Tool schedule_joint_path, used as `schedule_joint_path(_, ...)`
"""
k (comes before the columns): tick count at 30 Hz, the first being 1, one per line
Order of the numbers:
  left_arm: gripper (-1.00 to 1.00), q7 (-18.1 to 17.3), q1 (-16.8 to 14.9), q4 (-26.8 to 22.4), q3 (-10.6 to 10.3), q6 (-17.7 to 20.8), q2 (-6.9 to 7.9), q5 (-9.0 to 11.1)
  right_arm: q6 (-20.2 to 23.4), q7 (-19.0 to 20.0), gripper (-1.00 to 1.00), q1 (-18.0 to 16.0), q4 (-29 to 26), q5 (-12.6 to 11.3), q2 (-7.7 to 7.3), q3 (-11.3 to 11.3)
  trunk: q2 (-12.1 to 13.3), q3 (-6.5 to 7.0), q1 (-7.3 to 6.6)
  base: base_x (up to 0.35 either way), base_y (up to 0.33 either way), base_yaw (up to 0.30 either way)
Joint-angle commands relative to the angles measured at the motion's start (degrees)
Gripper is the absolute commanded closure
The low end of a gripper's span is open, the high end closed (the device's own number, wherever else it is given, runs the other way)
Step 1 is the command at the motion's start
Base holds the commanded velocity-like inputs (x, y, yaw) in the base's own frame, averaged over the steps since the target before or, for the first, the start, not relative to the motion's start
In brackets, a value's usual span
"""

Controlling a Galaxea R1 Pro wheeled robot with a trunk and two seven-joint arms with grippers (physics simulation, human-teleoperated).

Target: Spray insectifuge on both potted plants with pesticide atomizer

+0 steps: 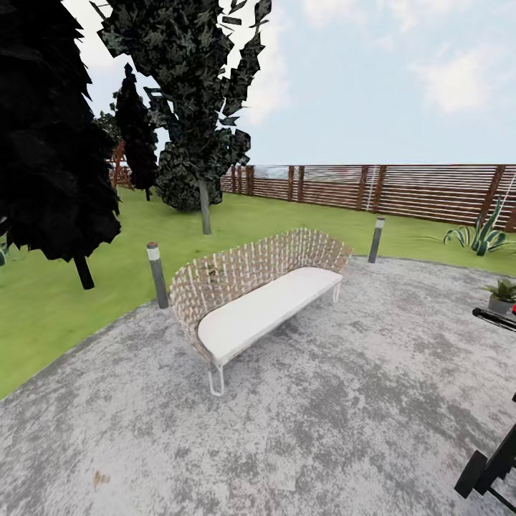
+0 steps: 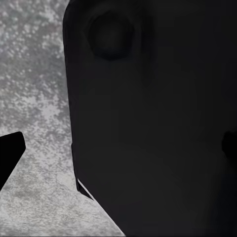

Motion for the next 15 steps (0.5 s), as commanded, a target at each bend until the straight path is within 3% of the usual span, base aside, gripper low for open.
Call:
schedule_joint_path(1, -1.0, -0.09, 0.01, -0.26, 0.0, -0.1, -0.09, 0.05, 0.33, -0.22, -1.0, -0.34, -0.33, 0.02, 0.33, 0.03, -0.02, -0.03, 0.0, 0.0, 0.0, 0.0)
schedule_joint_path(4, -1.0, -0.09, 0.0, -0.26, 0.04, -0.09, -0.09, 0.11, 0.52, -0.24, -1.0, -0.45, -1.06, 0.01, 1.23, 0.03, -0.02, -0.03, 0.0, 0.0, 0.0, 0.0)
schedule_joint_path(15, -1.0, -0.09, -0.03, -0.58, -0.09, -1.08, -0.11, 0.25, -1.33, -0.26, -1.0, -1.13, -2.42, -0.02, 1.7, -0.08, -0.02, -0.03, 0.0, 0.0, 0.0, 0.0)
